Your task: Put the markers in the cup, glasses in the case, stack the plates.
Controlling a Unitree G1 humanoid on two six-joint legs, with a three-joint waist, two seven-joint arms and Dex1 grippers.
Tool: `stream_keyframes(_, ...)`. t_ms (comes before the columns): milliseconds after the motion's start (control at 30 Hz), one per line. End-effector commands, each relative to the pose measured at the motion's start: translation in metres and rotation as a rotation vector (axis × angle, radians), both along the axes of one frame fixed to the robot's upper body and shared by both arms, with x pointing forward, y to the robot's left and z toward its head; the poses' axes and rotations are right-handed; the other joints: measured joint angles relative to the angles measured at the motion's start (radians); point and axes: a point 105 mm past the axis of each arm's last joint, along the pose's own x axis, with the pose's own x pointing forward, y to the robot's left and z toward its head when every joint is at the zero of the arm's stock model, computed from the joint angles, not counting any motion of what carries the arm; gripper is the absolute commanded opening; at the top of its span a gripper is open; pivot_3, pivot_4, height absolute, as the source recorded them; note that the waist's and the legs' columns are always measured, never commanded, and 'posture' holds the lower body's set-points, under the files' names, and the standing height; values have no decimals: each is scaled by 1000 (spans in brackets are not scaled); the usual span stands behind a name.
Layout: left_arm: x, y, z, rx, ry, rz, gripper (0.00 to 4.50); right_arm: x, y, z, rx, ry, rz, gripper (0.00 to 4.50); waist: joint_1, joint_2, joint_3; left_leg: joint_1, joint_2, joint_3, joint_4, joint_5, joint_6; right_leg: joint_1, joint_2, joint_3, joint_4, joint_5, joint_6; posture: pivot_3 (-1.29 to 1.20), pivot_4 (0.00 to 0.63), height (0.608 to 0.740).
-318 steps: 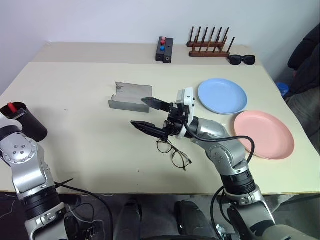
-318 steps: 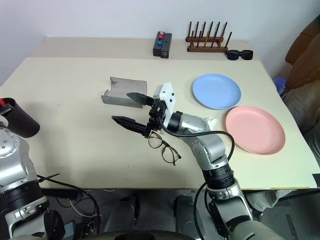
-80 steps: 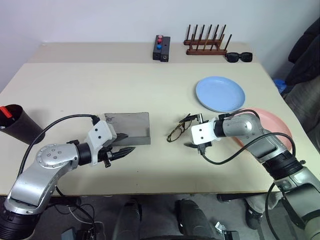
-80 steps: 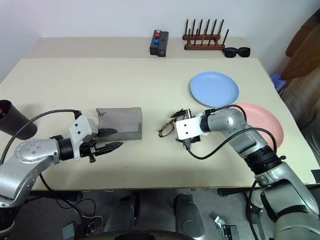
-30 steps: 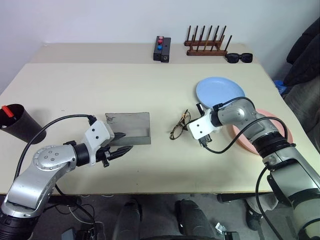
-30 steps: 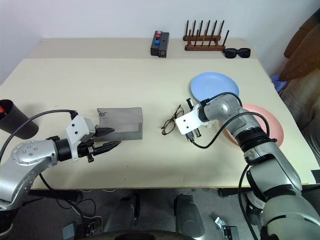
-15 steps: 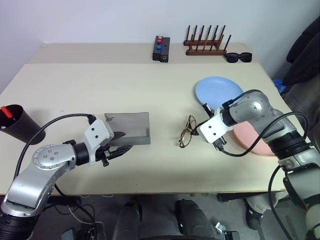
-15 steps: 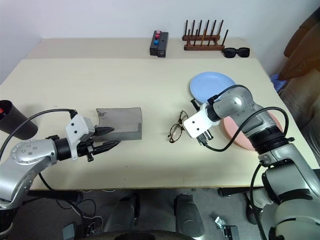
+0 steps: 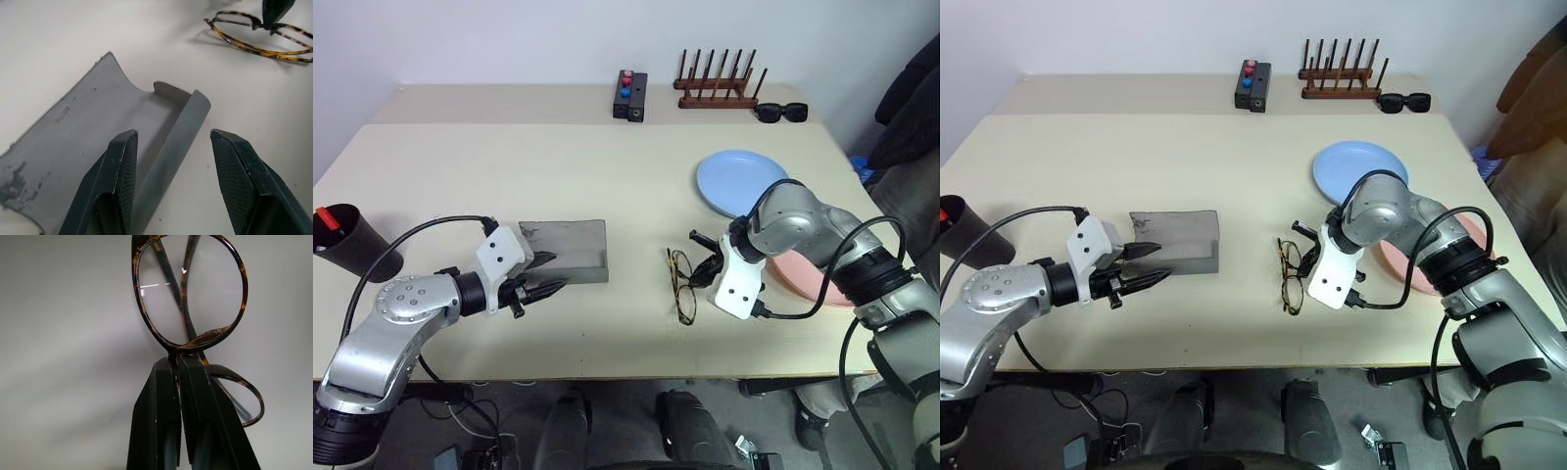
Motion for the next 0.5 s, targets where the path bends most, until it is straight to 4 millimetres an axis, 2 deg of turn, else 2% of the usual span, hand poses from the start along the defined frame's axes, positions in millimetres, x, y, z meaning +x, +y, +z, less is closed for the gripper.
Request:
stream_keyframes(33, -1, -2, 6, 3, -35, -15, 2398, 7, 2, 9, -32, -47, 46, 53, -1, 0, 0, 0, 0, 0, 0, 0, 0, 0, 0, 0, 0, 0, 0, 0, 150, 740)
stream_keyframes(500, -2, -6, 5, -5, -29, -20, 2398, -2, 28, 8, 80, 1, 56, 53, 0, 0, 0, 0, 0, 0, 0, 0, 0, 0, 0, 0, 1, 0, 0, 0, 150, 740)
